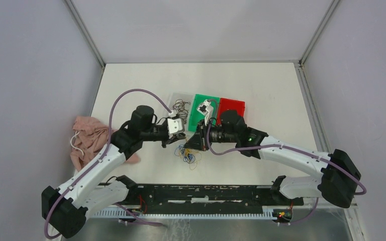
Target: Untangle the cables
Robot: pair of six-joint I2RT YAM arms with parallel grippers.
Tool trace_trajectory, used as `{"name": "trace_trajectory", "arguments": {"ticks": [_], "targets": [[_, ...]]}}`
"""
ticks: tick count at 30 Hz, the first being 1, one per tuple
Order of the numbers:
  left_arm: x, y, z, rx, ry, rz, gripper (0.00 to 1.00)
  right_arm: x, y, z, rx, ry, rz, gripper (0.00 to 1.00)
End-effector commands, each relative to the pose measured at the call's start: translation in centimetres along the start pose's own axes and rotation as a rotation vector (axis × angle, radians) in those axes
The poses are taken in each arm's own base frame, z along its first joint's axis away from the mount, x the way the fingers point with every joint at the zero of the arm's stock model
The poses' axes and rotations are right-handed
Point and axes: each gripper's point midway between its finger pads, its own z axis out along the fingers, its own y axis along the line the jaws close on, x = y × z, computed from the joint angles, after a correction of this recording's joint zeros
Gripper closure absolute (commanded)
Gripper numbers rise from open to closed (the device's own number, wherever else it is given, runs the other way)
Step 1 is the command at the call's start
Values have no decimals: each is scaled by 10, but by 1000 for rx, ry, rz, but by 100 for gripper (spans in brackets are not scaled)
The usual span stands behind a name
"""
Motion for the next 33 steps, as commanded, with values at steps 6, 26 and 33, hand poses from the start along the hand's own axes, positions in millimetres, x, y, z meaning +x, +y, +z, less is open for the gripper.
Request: {"name": "trace_trajectory", "arguments": {"ticks": [6, 26, 33], "targets": [[-37, 25, -13, -185, -142, 34, 86, -10, 17, -14, -54, -76, -7, 71], [6, -13, -13, -12, -36, 281, 62, 44, -72, -72, 426, 46, 37, 42], [25, -24, 0, 53, 4, 294, 54, 91, -85, -89, 445, 138, 87, 37]]}}
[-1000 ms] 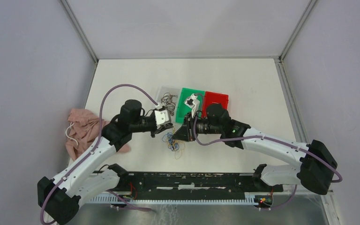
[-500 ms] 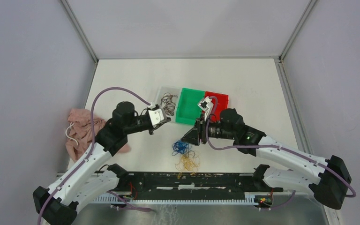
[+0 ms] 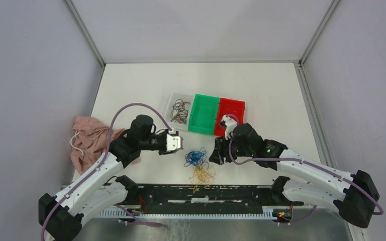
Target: Untangle the cables
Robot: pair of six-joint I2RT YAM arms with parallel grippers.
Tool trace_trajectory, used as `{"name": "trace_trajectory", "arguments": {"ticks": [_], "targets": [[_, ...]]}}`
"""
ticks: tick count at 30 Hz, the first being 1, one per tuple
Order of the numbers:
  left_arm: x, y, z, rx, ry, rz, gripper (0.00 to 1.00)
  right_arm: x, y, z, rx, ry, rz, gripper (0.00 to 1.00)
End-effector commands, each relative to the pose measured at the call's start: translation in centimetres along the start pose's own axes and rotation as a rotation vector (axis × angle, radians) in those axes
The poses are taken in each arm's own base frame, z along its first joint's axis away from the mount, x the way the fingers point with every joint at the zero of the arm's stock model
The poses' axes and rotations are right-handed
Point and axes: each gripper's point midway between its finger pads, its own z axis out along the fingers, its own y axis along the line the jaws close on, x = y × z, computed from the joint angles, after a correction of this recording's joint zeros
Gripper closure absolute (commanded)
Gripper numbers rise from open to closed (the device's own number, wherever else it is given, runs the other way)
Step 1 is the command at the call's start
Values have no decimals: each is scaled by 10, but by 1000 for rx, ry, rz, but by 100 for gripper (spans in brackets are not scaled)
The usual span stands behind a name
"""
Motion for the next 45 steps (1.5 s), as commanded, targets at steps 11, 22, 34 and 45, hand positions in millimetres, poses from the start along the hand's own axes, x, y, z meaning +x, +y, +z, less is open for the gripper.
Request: {"name": "trace_trajectory", "arguments": {"ticks": [11, 22, 34, 45], "targets": [[0, -2, 7, 47, -6, 98, 53, 41, -9, 21, -71, 106, 8, 41], [-23, 7, 5, -19, -99, 70, 47, 13, 20, 24, -178, 39, 30, 95], [-71, -17, 16, 63, -252, -108, 39, -58, 77, -4, -291, -90, 4, 100], [-47, 2, 26, -77, -208, -122, 42, -78, 99, -5, -372, -124, 9, 100]]}}
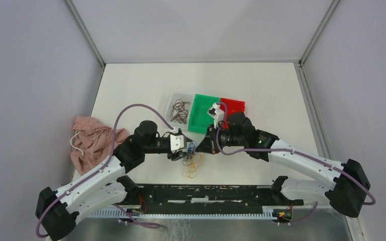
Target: Untangle the cables
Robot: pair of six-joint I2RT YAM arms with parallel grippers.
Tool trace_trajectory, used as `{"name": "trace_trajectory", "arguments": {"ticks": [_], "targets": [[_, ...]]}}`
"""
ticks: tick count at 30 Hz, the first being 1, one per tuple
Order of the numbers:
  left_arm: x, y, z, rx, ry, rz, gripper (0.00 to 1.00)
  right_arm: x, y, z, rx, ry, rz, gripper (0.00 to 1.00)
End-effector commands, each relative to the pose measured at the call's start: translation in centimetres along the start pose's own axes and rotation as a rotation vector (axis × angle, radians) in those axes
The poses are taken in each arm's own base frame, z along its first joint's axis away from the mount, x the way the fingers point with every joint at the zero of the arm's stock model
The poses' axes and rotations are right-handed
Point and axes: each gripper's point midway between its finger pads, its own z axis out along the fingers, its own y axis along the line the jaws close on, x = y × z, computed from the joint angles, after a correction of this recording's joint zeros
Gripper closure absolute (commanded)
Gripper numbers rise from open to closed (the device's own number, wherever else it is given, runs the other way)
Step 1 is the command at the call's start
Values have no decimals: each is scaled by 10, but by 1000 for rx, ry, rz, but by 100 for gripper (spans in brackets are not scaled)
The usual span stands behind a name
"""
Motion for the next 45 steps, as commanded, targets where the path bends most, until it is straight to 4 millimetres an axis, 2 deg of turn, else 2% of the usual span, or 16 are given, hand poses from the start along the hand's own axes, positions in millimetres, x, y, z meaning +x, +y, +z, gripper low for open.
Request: {"name": "trace_trajectory", "arguments": {"ticks": [1, 7, 10, 13, 16, 19, 22, 25, 29, 32, 34, 40, 45], "targets": [[-13, 23, 2, -114, -51, 17, 42, -30, 31, -2, -103, -79, -25, 100], [-17, 28, 8, -123, -73, -17, 46, -38, 41, -2, -139, -101, -15, 100], [-16, 30, 10, -122, -65, -32, 52, -38, 43, -2, -153, -102, -5, 100], [-16, 35, 10, -150, -65, -26, 63, -37, 45, -1, -169, -104, 5, 100], [-19, 45, 6, -214, -77, -19, 81, -37, 48, -3, -189, -103, 10, 99], [-29, 54, 0, -267, -102, 5, 95, -35, 49, -4, -198, -105, 15, 80], [-44, 56, -4, -269, -132, 38, 97, -34, 49, -6, -203, -115, 19, 73], [-57, 51, -6, -224, -148, 75, 97, -35, 49, -10, -202, -127, 18, 60], [-68, 40, -12, -167, -159, 139, 97, -44, 43, -26, -145, -191, -2, 48], [-76, 35, -17, -149, -175, 181, 97, -53, 21, -41, -3, -277, -17, 44], [-83, 33, -20, -142, -188, 196, 97, -56, 6, -47, 77, -318, -26, 38], [-102, 37, -23, -147, -222, 186, 97, -56, -5, -33, 106, -307, -66, 24], [-113, 46, -24, -181, -239, 149, 97, -57, -3, -18, 124, -324, -120, 20]]}}
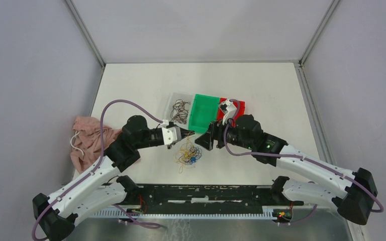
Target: Untangle the cables
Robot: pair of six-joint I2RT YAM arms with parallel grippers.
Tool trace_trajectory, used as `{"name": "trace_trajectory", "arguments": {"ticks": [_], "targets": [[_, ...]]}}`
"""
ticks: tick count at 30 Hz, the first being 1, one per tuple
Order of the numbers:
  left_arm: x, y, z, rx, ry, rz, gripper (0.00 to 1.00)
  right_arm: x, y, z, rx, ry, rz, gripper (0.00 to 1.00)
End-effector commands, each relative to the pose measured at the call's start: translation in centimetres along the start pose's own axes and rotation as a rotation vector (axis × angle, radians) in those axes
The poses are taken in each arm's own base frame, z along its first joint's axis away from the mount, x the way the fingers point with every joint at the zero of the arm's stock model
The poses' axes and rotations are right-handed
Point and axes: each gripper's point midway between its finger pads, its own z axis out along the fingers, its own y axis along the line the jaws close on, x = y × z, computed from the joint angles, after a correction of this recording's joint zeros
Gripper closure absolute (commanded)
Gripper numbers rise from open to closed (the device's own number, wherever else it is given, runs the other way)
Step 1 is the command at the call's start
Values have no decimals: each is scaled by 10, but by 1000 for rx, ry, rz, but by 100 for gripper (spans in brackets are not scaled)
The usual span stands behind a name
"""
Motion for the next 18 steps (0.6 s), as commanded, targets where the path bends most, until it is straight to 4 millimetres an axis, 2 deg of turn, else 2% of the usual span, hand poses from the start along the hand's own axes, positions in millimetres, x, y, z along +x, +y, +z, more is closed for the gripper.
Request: {"name": "trace_trajectory", "arguments": {"ticks": [1, 8, 13, 18], "targets": [[-35, 16, 1, -38, -74, 9, 97, -9, 4, 12, 17, -72, -80, 20], [-44, 26, 4, -63, -86, -20, 97, -11, 6, 29, 27, -144, -83, 18], [-60, 27, 5, -47, -122, -44, 97, -22, -27, 43, 204, -230, -51, 18], [-87, 29, 2, -29, -174, -41, 97, -14, -46, 62, 268, -220, -68, 19]]}}
